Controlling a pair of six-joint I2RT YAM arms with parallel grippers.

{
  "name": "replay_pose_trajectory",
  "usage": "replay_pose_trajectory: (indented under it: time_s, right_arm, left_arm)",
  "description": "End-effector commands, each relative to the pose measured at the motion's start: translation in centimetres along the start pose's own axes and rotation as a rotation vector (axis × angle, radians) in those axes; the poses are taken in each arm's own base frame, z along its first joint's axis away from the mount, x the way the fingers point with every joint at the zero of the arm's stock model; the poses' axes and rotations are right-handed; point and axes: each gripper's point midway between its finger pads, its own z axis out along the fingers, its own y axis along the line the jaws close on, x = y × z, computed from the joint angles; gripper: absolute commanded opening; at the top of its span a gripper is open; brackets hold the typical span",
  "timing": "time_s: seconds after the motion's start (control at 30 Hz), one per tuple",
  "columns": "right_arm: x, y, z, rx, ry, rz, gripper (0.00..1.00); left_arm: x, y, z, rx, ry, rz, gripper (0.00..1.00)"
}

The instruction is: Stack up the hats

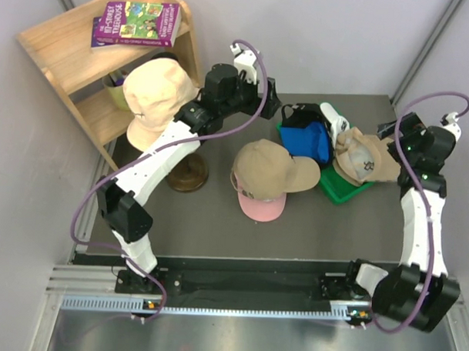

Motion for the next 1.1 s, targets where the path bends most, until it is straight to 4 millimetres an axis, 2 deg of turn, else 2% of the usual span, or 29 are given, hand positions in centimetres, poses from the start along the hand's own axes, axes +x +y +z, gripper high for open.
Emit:
replay_pose_trajectory:
  time_s: [0.0, 0.13, 0.17, 0.2, 0.33, 0.47, 0.57, 0.73, 0.83, 0.87, 0.93, 0.97, 1.03, 1.07]
  right_arm:
    - [0.7, 0.2, 3.0, -0.031, 0.137, -0.006, 0.97]
    - [2.4, 0.7, 6.0, -0.088, 0.198, 0.042, 0.93]
    - [3.4, 0.1, 7.1, -0.075, 0.224, 0.052, 0.92]
    - [3.5, 0.1, 7.6, -0.076, 0.227, 0.059, 0.92]
    - [5.6, 1.4, 9.9, -0.103, 0.279, 0.042, 0.91]
    - [8.1, 1.9, 12.4, -0.108, 0.327, 0.042, 0.9]
    - [9.2, 2.1, 14.0, -0.089, 0.347, 0.036, 0.87]
    - [10.4, 1.7, 15.5, -0.037, 0.355, 0.029, 0.83]
    - [11.3, 0.7, 15.8, 0.014, 0.367, 0.029, 0.74]
    - [11.7, 0.2, 15.7, 0.035, 0.376, 0.036, 0.66]
    - [12.1, -0.4, 15.7, 0.058, 0.382, 0.041, 0.58]
    - [12.7, -0.9, 15.8, 0.066, 0.396, 0.044, 0.45]
    - [13.2, -0.7, 15.9, 0.045, 0.413, 0.05, 0.26]
    - [13.2, -0.4, 16.1, 0.035, 0.418, 0.052, 0.05]
  left_arm:
    - [0.3, 2.7, 1.2, -0.077, 0.014, -0.102, 0.99]
    - [1.0, 4.5, 1.7, -0.127, 0.028, -0.123, 0.99]
    - [0.8, 4.8, 1.7, -0.143, 0.022, -0.121, 0.99]
    - [1.0, 5.1, 1.8, -0.153, 0.024, -0.122, 0.99]
    - [1.0, 5.8, 2.0, -0.166, 0.019, -0.116, 0.99]
    - [0.9, 5.8, 2.2, -0.144, 0.017, -0.117, 0.99]
    - [0.9, 5.7, 2.4, -0.126, 0.02, -0.117, 0.99]
    - [0.8, 5.6, 2.5, -0.103, 0.021, -0.106, 0.99]
    - [1.0, 5.6, 2.5, -0.095, 0.028, -0.101, 0.99]
    - [1.0, 5.6, 2.5, -0.092, 0.03, -0.1, 0.99]
    - [1.1, 5.4, 2.4, -0.081, 0.033, -0.099, 0.99]
    - [1.1, 5.4, 2.4, -0.079, 0.033, -0.1, 0.99]
    - [1.0, 5.2, 2.3, -0.069, 0.031, -0.094, 0.99]
    - [0.8, 5.0, 2.2, -0.06, 0.028, -0.091, 0.99]
